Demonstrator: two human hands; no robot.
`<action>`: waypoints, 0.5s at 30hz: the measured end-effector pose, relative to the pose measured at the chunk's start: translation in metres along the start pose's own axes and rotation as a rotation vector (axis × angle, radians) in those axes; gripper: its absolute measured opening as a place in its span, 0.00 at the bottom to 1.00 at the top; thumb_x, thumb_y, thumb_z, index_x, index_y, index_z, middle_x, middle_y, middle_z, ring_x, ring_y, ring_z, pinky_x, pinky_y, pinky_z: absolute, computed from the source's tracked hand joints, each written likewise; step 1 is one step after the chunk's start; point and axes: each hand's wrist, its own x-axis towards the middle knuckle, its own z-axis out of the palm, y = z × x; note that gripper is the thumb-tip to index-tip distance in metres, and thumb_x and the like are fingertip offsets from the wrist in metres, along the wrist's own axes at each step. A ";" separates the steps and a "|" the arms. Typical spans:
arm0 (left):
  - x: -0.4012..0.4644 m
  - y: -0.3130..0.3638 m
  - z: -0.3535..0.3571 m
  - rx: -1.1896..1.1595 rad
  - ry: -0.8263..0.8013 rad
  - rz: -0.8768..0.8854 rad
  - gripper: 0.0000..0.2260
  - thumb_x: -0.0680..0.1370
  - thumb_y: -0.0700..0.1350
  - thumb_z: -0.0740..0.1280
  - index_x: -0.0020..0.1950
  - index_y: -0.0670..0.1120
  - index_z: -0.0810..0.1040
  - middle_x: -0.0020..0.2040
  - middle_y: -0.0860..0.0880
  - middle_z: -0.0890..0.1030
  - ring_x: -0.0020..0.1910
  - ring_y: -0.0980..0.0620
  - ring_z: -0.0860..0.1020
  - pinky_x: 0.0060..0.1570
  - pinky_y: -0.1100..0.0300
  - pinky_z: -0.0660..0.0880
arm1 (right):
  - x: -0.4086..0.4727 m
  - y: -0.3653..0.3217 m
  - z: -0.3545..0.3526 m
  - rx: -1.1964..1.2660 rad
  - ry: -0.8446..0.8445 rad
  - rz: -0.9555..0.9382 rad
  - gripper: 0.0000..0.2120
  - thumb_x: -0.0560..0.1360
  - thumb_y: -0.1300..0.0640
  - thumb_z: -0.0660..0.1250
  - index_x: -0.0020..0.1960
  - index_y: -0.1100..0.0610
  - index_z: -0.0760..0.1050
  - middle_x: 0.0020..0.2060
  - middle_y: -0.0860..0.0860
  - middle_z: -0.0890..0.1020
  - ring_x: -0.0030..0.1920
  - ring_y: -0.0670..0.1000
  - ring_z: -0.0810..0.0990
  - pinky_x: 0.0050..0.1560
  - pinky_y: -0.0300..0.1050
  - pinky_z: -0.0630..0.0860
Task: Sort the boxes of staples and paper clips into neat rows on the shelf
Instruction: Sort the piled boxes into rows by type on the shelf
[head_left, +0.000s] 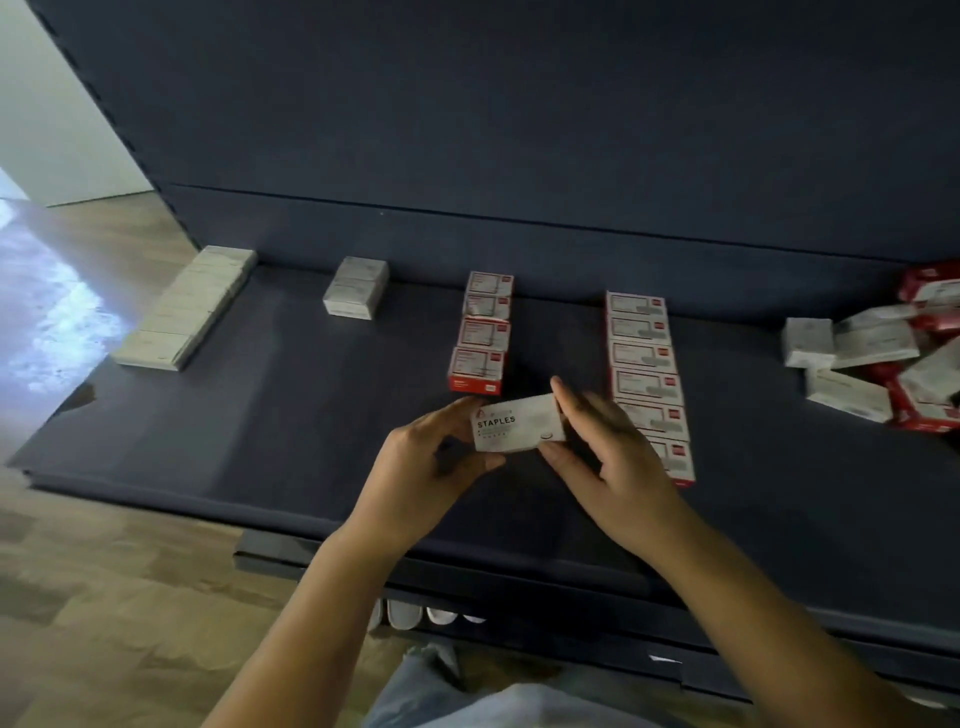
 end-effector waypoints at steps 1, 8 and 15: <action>-0.001 -0.010 -0.013 0.029 0.003 0.015 0.22 0.71 0.43 0.73 0.63 0.54 0.72 0.53 0.53 0.81 0.53 0.58 0.79 0.53 0.63 0.76 | 0.006 -0.006 0.009 -0.021 -0.016 -0.004 0.29 0.74 0.46 0.60 0.72 0.54 0.59 0.59 0.44 0.69 0.60 0.41 0.66 0.60 0.26 0.60; -0.012 -0.079 -0.101 0.330 0.017 -0.047 0.23 0.68 0.37 0.75 0.63 0.39 0.76 0.49 0.48 0.79 0.51 0.46 0.78 0.51 0.58 0.75 | 0.041 -0.036 0.064 -0.034 -0.082 -0.045 0.24 0.75 0.53 0.64 0.70 0.58 0.67 0.62 0.43 0.68 0.64 0.39 0.62 0.63 0.23 0.55; -0.034 -0.128 -0.178 0.539 0.110 -0.163 0.22 0.73 0.37 0.70 0.66 0.38 0.72 0.56 0.39 0.78 0.55 0.38 0.74 0.54 0.47 0.71 | 0.069 -0.058 0.096 -0.092 -0.159 -0.120 0.20 0.76 0.55 0.64 0.66 0.57 0.71 0.64 0.48 0.70 0.64 0.46 0.67 0.63 0.35 0.61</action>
